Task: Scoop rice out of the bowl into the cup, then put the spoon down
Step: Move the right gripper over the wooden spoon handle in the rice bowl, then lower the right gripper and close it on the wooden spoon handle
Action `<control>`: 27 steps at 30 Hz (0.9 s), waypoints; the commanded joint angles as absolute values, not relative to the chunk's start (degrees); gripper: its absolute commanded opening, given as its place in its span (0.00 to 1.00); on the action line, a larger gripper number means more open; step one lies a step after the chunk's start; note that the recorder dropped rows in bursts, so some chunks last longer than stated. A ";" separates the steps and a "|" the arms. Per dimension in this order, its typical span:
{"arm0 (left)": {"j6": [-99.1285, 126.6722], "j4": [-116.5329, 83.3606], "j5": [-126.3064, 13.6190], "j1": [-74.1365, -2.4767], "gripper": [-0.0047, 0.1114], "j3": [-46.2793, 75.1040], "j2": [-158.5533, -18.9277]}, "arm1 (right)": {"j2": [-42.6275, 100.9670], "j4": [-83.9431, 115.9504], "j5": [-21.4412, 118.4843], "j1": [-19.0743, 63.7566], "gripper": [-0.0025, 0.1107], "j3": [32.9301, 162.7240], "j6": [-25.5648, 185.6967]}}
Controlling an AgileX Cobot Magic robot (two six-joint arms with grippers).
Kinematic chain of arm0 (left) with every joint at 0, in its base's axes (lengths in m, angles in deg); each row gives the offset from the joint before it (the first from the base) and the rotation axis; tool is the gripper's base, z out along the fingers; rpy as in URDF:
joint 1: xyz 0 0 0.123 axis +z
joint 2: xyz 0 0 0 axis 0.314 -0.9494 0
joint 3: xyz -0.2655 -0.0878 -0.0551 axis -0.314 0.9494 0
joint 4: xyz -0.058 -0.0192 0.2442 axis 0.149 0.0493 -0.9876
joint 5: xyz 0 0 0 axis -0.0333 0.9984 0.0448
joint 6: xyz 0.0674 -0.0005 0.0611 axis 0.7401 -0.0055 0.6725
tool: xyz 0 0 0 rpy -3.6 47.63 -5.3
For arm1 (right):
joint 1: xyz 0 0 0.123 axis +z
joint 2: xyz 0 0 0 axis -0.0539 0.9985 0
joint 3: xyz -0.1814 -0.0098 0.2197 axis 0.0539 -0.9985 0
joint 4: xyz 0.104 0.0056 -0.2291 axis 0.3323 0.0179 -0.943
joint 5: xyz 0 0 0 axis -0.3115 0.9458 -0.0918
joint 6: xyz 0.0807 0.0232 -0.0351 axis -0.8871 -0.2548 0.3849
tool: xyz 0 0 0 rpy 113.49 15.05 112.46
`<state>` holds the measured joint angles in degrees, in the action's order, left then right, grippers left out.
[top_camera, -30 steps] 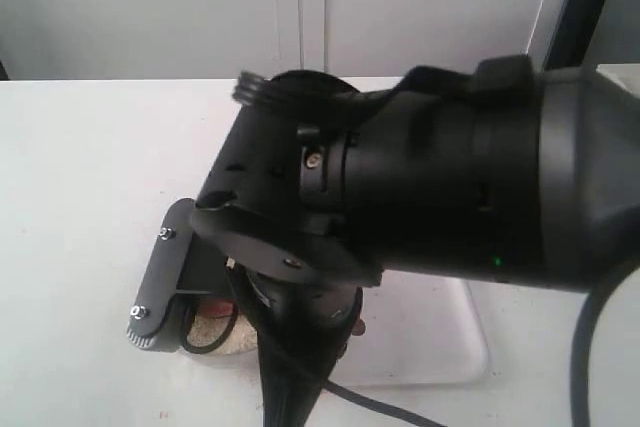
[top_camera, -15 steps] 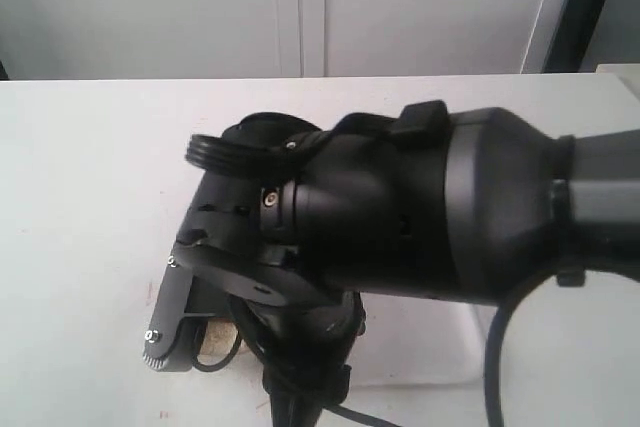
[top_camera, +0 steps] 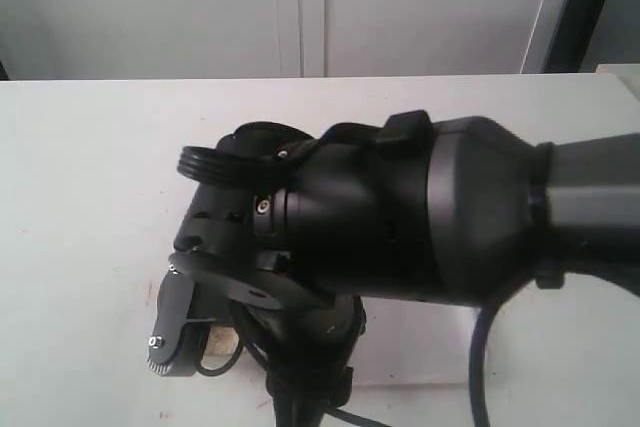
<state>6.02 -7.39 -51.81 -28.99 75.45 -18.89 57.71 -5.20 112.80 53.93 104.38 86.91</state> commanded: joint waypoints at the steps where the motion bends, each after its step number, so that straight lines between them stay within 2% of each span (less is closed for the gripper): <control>1: 5.69 -6.80 -51.97 -29.05 0.16 75.10 -18.93 | 57.40 -4.95 112.89 51.69 0.51 104.12 89.72; 16: 5.69 -6.80 -51.97 -29.05 0.16 75.10 -18.93 | 57.40 4.66 107.25 44.18 0.51 104.12 97.59; 27: 5.69 -6.80 -51.97 -29.05 0.16 75.10 -18.93 | 60.22 7.06 104.86 42.76 0.51 104.12 99.69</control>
